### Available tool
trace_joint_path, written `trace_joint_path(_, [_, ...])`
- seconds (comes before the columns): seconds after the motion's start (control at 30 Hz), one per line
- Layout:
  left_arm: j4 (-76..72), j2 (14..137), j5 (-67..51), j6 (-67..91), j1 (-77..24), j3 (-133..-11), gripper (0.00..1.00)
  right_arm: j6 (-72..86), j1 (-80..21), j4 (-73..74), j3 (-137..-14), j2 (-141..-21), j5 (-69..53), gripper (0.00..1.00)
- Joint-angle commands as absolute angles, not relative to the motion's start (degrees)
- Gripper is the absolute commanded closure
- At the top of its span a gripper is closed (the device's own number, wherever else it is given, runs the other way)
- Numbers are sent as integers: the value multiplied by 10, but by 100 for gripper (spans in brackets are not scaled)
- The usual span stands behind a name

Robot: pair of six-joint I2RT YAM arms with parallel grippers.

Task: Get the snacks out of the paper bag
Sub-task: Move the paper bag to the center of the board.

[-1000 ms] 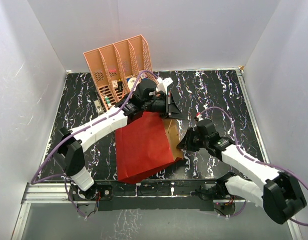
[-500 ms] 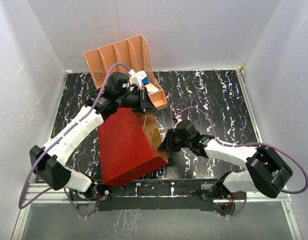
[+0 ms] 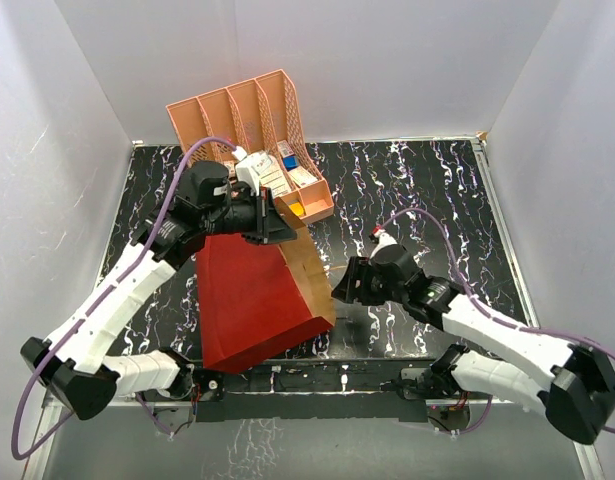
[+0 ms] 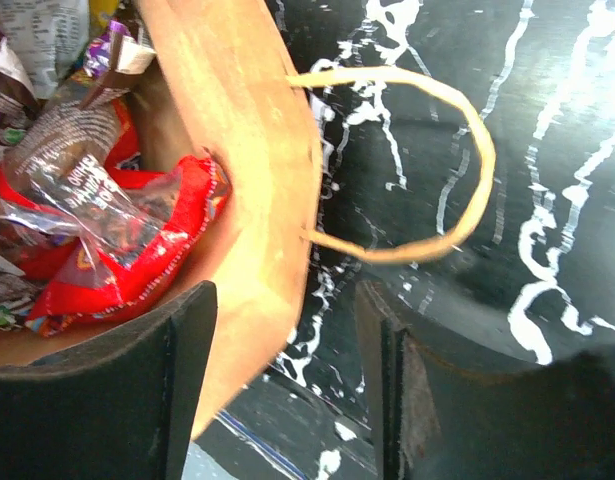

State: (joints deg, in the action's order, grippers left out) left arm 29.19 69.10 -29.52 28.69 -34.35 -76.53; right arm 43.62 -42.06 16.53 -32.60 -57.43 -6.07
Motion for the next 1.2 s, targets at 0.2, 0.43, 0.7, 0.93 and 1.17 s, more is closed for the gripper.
trace_joint_path(0.2, [321,595,-260,262,-343,-734,100,361,-423,301,-407,-440,75,21])
trace_joint_path(0.43, [326,576,-235,269,-343,-743,100,261,-422,276,-482,-502,37,18])
trace_joint_path(0.7, [396,562,-153,267,-343,-765,100,268,-419,213,-568,-646,19,18])
trace_joint_path(0.93, [480,556,-74,280,-343,-787,100,270,-353,186,-624,-752,-52,16])
trace_joint_path(1.17, [507,565,-53,288,-343,-821,100,286,-269,141,-649,-824,-156,12])
